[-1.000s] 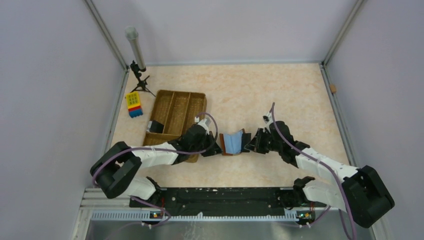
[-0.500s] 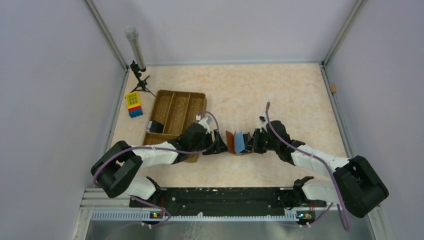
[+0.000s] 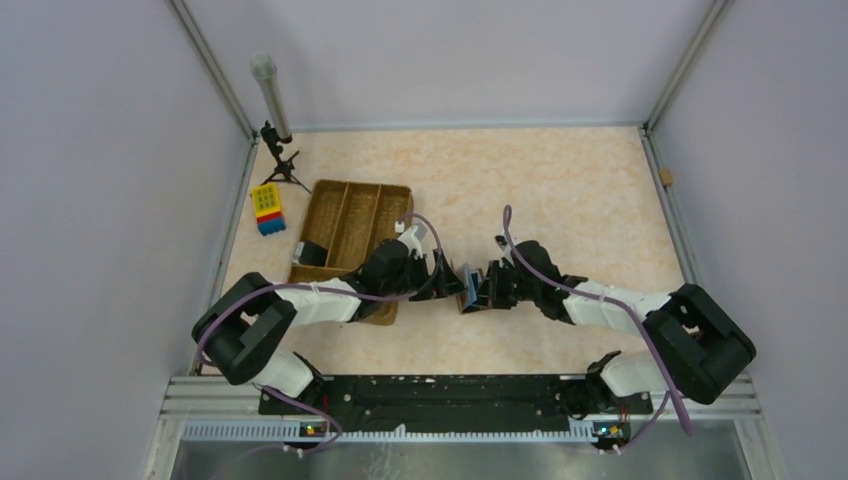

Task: Put the credit cards into the card holder
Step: Insert the credit card into the card holder.

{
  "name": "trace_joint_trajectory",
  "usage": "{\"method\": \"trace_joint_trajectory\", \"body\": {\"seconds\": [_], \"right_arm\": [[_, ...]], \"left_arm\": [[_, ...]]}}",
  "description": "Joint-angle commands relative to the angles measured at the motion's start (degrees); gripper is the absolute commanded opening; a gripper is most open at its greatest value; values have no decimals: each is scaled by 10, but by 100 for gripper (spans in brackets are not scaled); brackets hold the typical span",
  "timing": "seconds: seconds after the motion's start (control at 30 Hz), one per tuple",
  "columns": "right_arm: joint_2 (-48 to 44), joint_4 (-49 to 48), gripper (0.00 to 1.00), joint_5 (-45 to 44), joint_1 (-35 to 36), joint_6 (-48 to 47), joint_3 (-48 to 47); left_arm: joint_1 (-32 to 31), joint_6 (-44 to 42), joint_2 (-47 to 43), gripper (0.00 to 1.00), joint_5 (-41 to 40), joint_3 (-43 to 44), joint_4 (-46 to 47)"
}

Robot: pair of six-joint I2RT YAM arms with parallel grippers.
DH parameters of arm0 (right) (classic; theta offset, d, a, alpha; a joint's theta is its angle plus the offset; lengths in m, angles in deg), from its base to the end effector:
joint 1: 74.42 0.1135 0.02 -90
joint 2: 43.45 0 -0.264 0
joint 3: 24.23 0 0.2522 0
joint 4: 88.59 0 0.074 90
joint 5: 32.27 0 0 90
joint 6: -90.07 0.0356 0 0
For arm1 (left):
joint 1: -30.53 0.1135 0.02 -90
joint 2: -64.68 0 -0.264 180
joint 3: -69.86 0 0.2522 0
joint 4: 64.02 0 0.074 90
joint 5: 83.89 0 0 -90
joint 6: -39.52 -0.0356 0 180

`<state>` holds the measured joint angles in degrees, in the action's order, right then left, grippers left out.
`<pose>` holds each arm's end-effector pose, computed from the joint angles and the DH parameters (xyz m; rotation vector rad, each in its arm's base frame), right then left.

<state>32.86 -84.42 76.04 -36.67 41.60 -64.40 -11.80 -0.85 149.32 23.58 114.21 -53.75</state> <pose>0.1856 0.1579 0.1515 -0.1027 2.4730 1.0354 0.2007 -0.1973 0.1592 0.0579 2.3408 -1.2169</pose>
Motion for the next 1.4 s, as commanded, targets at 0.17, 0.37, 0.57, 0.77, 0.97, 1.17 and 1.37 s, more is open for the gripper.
{"method": "trace_joint_trajectory", "body": {"seconds": [0.17,0.37,0.57,0.77,0.97,1.17,1.37], "right_arm": [[5,-29,0,-1,26,-21,-48],[-3,-41,0,10,29,-13,-52],[-1,-80,0,38,31,9,-44],[4,-86,0,41,35,13,-45],[22,-108,0,46,45,22,-47],[41,-111,0,39,58,27,-57],[42,-102,0,27,58,29,-56]], "left_arm": [[2,-10,12,98,6,53,7],[3,-14,-12,96,-21,47,-27],[3,-20,-54,91,-58,21,-71],[4,-26,-107,87,-92,-2,-112],[4,-34,-122,67,-100,-5,-141],[6,-35,-134,45,-114,-12,-161],[10,-33,-123,25,-124,-11,-190]]}}
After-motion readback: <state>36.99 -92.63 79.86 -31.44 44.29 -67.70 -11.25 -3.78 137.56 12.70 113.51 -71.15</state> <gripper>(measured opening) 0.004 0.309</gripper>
